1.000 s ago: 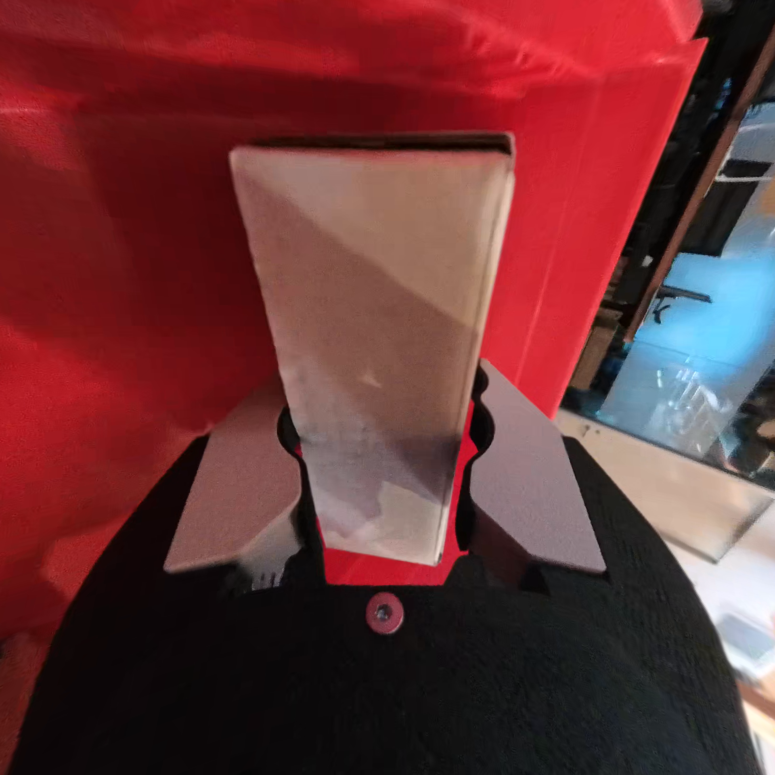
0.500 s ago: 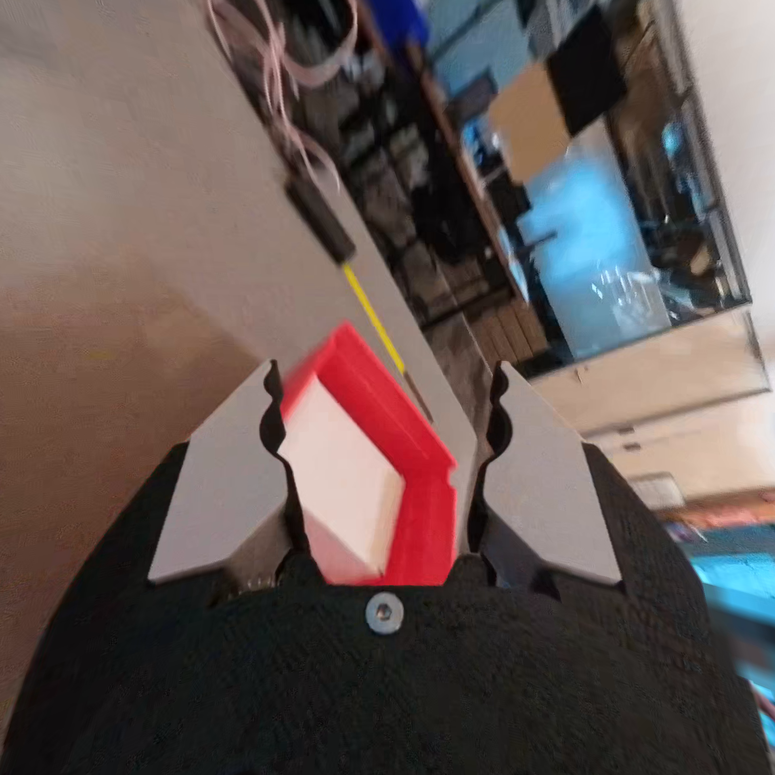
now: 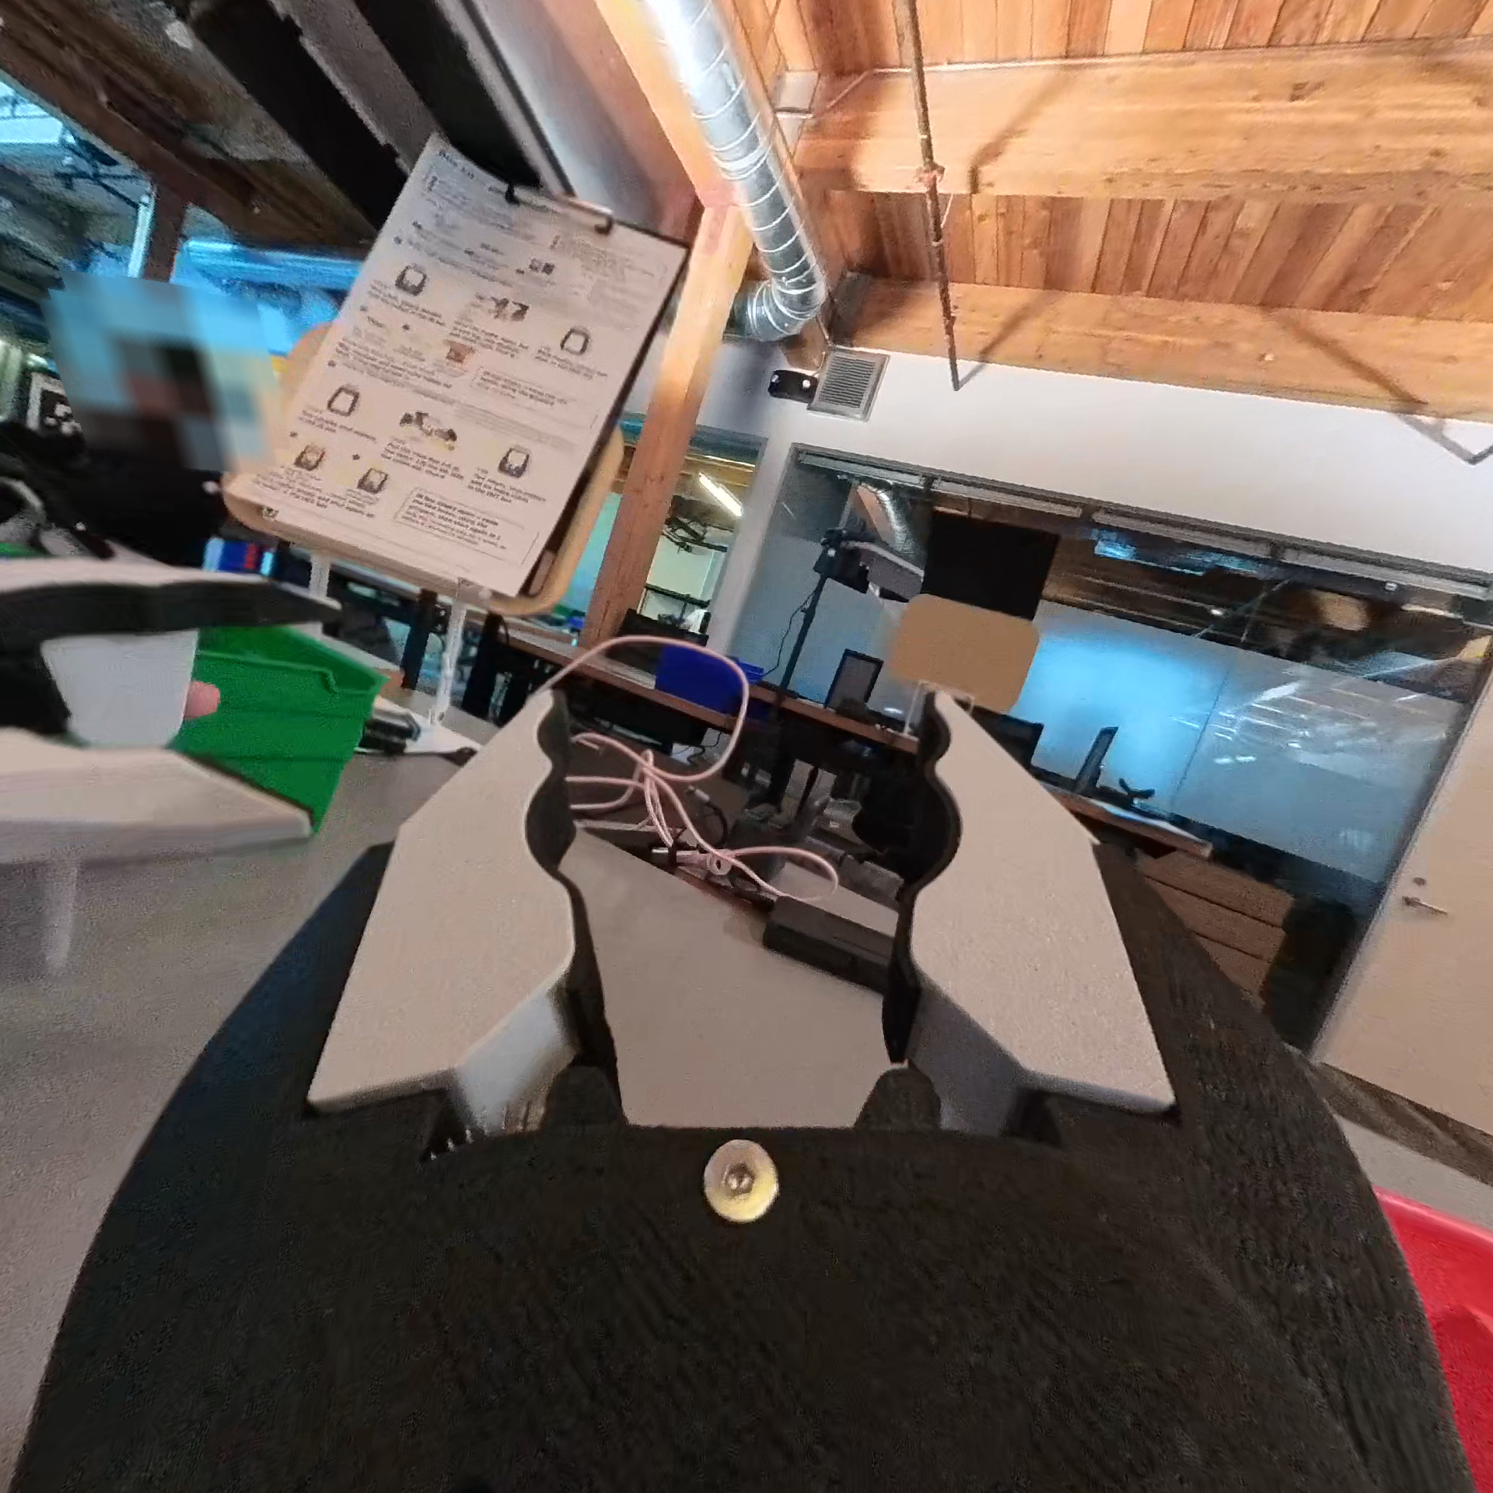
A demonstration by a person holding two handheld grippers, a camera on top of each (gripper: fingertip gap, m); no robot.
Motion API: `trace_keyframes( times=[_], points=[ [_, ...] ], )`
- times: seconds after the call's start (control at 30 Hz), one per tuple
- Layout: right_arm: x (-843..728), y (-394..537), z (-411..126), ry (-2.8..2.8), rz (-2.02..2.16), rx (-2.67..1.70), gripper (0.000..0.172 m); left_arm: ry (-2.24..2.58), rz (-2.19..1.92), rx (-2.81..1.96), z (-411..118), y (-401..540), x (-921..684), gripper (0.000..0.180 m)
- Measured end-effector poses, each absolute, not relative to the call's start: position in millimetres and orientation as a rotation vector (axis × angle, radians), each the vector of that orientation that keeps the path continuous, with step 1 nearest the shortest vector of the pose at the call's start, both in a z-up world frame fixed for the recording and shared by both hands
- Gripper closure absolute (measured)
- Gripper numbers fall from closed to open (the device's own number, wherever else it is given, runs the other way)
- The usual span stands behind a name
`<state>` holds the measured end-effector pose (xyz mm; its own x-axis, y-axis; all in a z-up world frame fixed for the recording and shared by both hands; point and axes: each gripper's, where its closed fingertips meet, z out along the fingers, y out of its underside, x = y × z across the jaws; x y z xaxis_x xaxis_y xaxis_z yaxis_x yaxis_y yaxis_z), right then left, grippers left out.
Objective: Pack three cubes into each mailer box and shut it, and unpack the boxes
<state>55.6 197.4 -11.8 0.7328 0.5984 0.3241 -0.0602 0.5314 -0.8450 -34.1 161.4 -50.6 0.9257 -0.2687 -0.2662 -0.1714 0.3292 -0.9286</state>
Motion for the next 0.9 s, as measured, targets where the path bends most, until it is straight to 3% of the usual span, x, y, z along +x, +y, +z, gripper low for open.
trace_keyframes(
  times=[0.1, 0.37, 0.67, 0.9],
  points=[
    [44.1, 206.1, -37.9, -0.740, 0.450, -0.967, 0.086, 0.391, -0.029, -1.238, -49.9, 165.2, -37.6, 0.069],
    [27.4, 232.9, -42.2, -0.772, 0.504, -0.969, 0.084, 0.555, 0.124, -1.227, -62.9, 167.9, -3.8, 0.077],
    [8.1, 265.2, -57.1, -0.860, 0.414, -1.022, 0.103, 0.510, 0.222, -1.289, -70.3, 210.4, -28.0, 0.092],
    [6.4, 264.4, -64.6, -0.897, 0.428, -1.018, 0.113, 0.637, 0.107, -1.285, -59.9, 188.4, -9.3, 0.090]
  ],
)
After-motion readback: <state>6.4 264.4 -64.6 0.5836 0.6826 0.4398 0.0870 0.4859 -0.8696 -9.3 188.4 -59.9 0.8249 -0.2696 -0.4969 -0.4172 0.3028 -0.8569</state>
